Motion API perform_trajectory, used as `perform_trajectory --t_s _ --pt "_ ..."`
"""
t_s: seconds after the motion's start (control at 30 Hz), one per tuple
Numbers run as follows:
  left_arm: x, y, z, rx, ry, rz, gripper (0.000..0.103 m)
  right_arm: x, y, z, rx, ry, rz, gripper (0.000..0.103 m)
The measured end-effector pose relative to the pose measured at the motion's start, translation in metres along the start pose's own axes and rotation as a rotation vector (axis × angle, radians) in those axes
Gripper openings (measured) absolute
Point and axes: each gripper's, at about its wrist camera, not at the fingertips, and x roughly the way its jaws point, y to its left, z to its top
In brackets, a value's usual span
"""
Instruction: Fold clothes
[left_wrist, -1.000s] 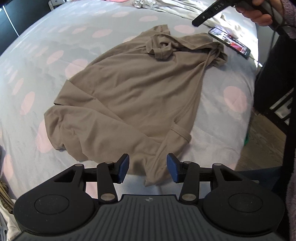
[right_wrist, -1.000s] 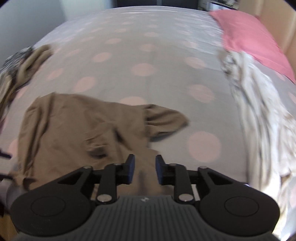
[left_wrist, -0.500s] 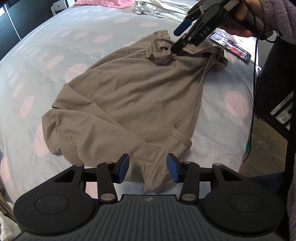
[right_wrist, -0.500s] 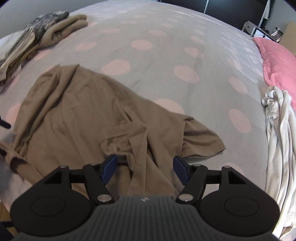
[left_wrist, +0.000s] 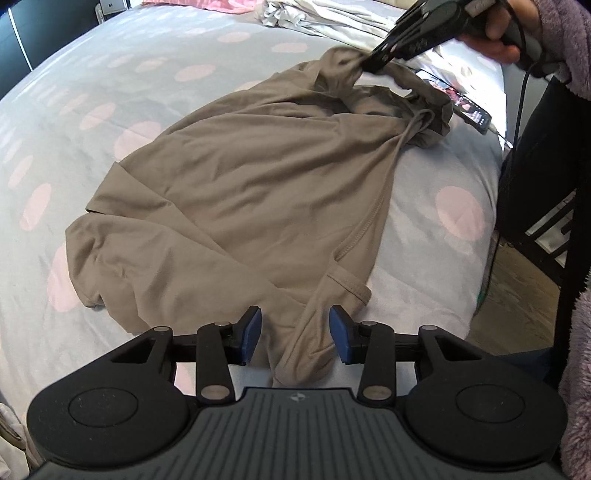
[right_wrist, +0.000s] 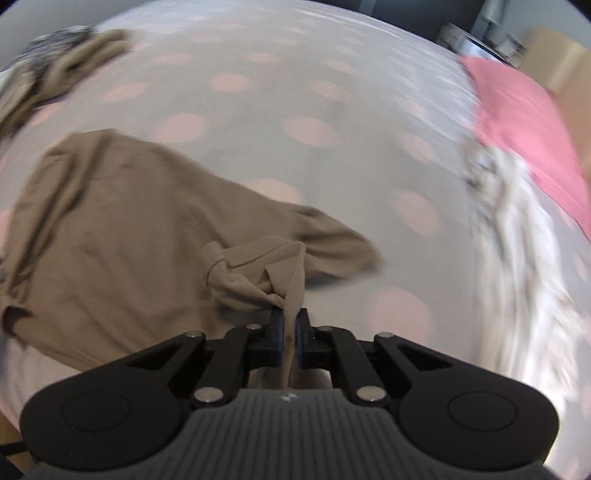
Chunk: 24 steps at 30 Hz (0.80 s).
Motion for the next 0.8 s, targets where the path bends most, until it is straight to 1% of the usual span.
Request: perform_trajectory --t_s 0.07,0.13,0.2,0.3,0.33,0.4,0.43,0.47,0.5,0.57,0.63,0.73,0.8 --pt "-0.002 0.0 0.0 0.008 0.005 -0.009 0.038 -0.001 -0.018 -0.003 0.047 0.047 -0.057 0.007" --pt "-0.002 0.001 -0.001 0.004 0.013 -0.013 0.038 0.003 -0.033 -0.01 0.076 0.115 -0.109 0.007" --pt "-0.002 0.002 -0.001 -0.01 0.024 -0.021 0.038 0.006 -0.048 -0.022 0.09 0.189 -0.16 0.007" --pt "-0.001 0.001 -0.002 -0.013 0.036 -0.021 0.038 0.01 -0.059 -0.041 0.095 0.265 -0.238 0.009" --pt "0.0 0.001 -0.002 -0.008 0.039 -0.02 0.038 0.007 -0.062 -0.046 0.108 0.254 -0.231 0.014" --pt "0.0 0.0 -0.004 -0.008 0.043 -0.021 0.038 -0.008 -0.063 -0.049 0.122 0.159 -0.153 0.016" --pt "0.0 -0.001 -0.005 -0.01 0.046 -0.021 0.038 -0.016 -0.062 -0.05 0.127 0.108 -0.111 0.029" --pt "0.0 -0.001 -0.006 -0.011 0.049 -0.019 0.038 -0.025 -0.058 -0.052 0.102 0.048 -0.079 0.044" --pt "0.001 -0.002 -0.006 -0.009 0.052 -0.017 0.038 -0.031 -0.05 -0.054 0.051 0.0 -0.062 0.045" --pt "0.001 -0.003 -0.007 -0.001 0.059 -0.014 0.038 -0.035 -0.033 -0.056 -0.072 -0.038 -0.057 0.045" --pt "0.0 -0.003 -0.005 0.008 0.061 -0.013 0.038 -0.034 -0.018 -0.056 -0.175 -0.044 -0.039 0.043" --pt "-0.008 -0.003 -0.003 0.025 0.052 -0.013 0.038 -0.034 -0.003 -0.055 -0.313 -0.067 -0.009 0.043" --pt "-0.013 -0.003 -0.002 0.04 0.045 -0.017 0.038 -0.036 0.006 -0.056 -0.414 -0.103 -0.006 0.043"
